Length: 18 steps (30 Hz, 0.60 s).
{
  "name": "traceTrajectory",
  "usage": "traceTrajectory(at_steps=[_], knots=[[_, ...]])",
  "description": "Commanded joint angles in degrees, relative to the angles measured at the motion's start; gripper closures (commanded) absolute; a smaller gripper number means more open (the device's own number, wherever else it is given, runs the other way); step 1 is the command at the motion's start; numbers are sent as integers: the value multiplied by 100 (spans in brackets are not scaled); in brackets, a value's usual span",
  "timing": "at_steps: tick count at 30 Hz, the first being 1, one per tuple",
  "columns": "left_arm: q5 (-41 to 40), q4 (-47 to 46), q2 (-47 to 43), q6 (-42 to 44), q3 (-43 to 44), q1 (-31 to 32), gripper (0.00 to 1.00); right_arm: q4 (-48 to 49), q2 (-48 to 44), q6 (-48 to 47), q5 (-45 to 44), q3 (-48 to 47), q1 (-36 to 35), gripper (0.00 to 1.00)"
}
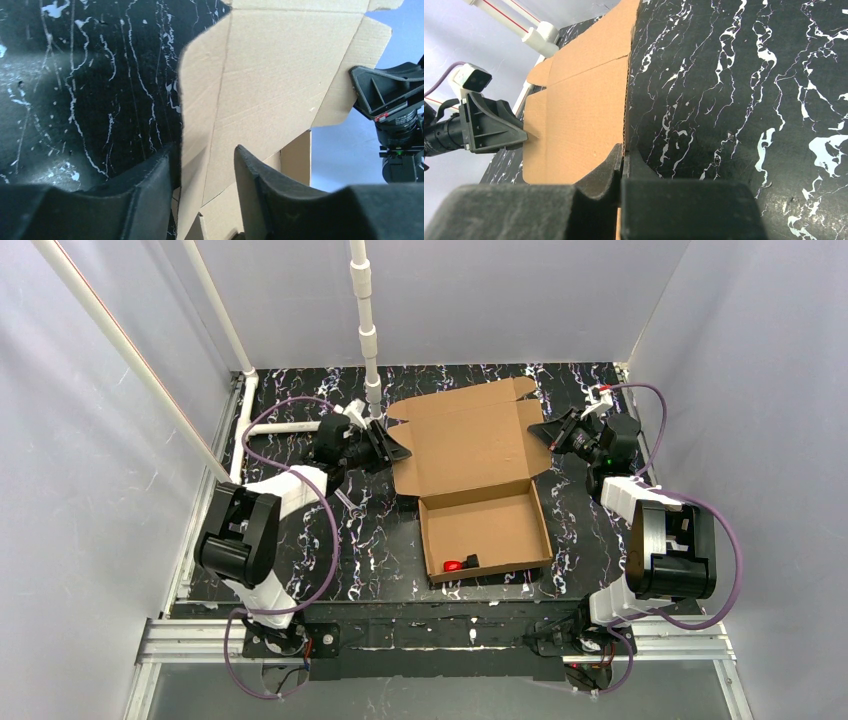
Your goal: Fold the paper box
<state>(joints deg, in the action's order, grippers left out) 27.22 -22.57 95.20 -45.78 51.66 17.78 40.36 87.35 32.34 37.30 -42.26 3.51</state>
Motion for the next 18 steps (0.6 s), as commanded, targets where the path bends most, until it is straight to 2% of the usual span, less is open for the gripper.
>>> traceTrajectory(at_steps=[1, 3, 8, 18], knots=[[-133, -68, -42, 289, 257, 160, 61, 149, -189, -185, 38, -19, 8, 99], [-187, -72, -82, 408, 248, 175, 75, 117, -205, -219, 40, -32, 9, 99], [-238, -70, -252, 692, 202, 191, 100, 0, -275, -366, 99, -62, 4, 99], [-253, -72, -626, 1057, 141, 219, 100, -195, -323, -618, 348, -164, 2, 99]])
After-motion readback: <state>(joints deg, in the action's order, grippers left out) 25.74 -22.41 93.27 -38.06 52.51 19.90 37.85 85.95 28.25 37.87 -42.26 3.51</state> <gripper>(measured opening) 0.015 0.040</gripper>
